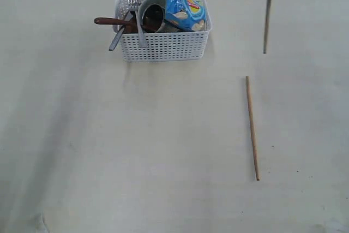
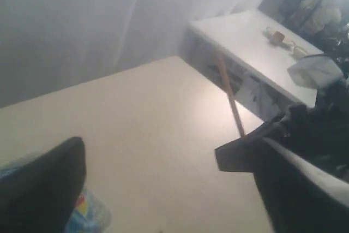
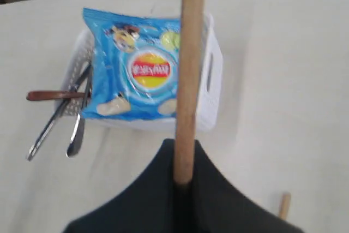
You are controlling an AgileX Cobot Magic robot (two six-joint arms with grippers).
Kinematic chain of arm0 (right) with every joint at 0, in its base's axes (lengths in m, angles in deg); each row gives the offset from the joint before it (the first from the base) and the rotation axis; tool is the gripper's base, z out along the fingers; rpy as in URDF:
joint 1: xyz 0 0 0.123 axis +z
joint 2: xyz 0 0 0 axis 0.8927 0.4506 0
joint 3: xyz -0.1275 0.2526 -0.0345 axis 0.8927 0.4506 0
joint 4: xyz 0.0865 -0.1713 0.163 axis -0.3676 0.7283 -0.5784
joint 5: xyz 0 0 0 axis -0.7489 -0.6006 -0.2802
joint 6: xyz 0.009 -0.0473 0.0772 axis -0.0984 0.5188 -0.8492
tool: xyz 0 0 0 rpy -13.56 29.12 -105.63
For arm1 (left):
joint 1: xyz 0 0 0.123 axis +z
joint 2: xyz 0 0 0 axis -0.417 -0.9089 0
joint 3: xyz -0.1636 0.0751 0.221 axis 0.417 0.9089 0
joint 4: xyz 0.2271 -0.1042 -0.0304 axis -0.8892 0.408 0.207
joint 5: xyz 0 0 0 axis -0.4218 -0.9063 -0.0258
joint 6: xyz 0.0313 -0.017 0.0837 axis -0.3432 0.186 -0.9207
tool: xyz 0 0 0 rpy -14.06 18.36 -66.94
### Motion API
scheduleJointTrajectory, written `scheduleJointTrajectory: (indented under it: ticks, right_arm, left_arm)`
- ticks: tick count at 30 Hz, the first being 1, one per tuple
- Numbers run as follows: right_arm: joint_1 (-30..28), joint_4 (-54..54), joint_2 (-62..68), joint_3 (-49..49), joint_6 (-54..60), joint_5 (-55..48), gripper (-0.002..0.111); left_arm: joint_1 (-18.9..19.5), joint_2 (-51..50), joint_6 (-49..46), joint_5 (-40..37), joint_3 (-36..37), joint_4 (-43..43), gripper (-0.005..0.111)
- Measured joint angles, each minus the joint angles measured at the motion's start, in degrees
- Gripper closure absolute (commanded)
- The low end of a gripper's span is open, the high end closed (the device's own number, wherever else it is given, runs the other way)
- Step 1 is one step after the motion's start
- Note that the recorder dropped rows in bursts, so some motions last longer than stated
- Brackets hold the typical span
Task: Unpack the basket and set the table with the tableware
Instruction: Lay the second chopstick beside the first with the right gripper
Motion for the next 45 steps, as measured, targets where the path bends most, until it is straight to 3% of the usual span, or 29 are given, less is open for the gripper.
scheduleJointTrajectory:
  ticks: [3, 5, 7, 12, 13, 19, 28, 33, 45]
  right_arm:
    - [-2.8, 3.8, -0.4, 0.0, -3.1, -7.9, 0.109]
    - [-2.6, 8.1, -0.4, 0.2, -6.9, -11.1, 0.109]
    - [-1.2, 13.5, -0.4, 1.5, -12.1, -12.4, 0.109]
    - [3.7, 22.8, -0.3, 8.1, -22.8, -10.6, 0.109]
    - [4.2, 23.3, 0.1, 9.5, -23.8, -10.0, 0.109]
    - [4.7, 24.5, 3.6, 15.6, -27.4, -5.8, 0.109]
    - [6.2, 24.5, 9.7, 17.3, -27.8, -1.8, 0.109]
    - [6.5, 24.8, 12.5, 17.4, -27.8, -1.9, 0.109]
    - [6.5, 25.9, 15.5, 17.5, -27.8, -0.2, 0.108]
  left_arm:
    - [0.0, 0.0, 1.6, 0.0, 0.0, -4.5, 0.029]
    - [0.0, 0.0, 3.1, 0.0, 0.0, -7.5, 0.035]
    - [0.0, 0.0, 4.5, -0.6, 0.0, -10.1, 0.048]
    - [0.0, 0.0, 6.5, -2.2, 1.5, -12.2, 0.101]
    - [0.0, 0.0, 6.6, -2.4, 1.9, -12.1, 0.106]
    - [0.0, 0.0, 5.7, -2.5, 5.7, -11.7, 0.105]
    - [0.0, 0.0, -5.9, -2.5, 12.4, -5.8, 0.105]
    - [0.0, 0.0, -10.6, -2.5, 12.7, -2.3, 0.105]
    - [0.0, 0.0, -11.3, -2.5, 12.7, -1.5, 0.105]
